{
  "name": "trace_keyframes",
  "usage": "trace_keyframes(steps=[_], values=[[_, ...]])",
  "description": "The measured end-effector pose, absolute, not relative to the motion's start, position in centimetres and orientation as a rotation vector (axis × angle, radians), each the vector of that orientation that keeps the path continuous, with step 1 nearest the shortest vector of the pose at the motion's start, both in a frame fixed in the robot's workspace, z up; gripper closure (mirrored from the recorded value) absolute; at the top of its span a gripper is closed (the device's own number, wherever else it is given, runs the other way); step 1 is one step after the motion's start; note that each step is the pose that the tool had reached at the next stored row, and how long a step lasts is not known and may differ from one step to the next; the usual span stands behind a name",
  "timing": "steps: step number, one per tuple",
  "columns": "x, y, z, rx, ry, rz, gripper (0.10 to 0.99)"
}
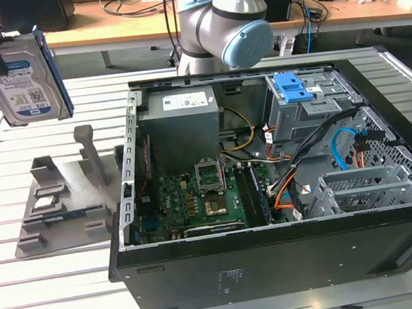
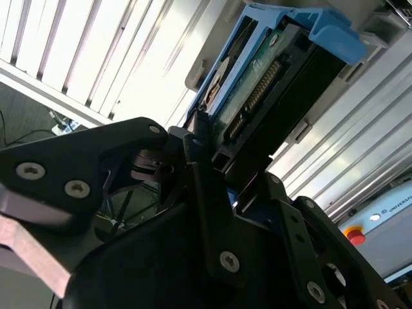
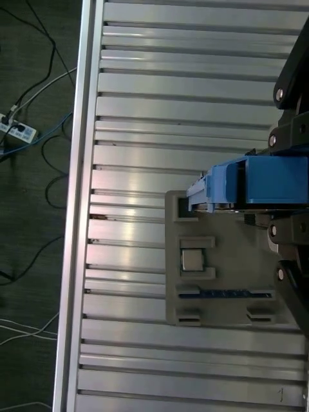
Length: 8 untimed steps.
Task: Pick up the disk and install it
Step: 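Pick up the disk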
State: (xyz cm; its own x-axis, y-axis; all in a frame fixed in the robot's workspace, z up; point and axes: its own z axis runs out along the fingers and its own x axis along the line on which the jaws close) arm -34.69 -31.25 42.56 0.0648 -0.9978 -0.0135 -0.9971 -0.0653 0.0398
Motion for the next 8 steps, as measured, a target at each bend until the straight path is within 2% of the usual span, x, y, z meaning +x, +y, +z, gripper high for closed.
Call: trace_keyframes(steps=[8], values=[[-34.7, -31.2, 44.6, 2.278, -2.134, -0.058, 0.722]])
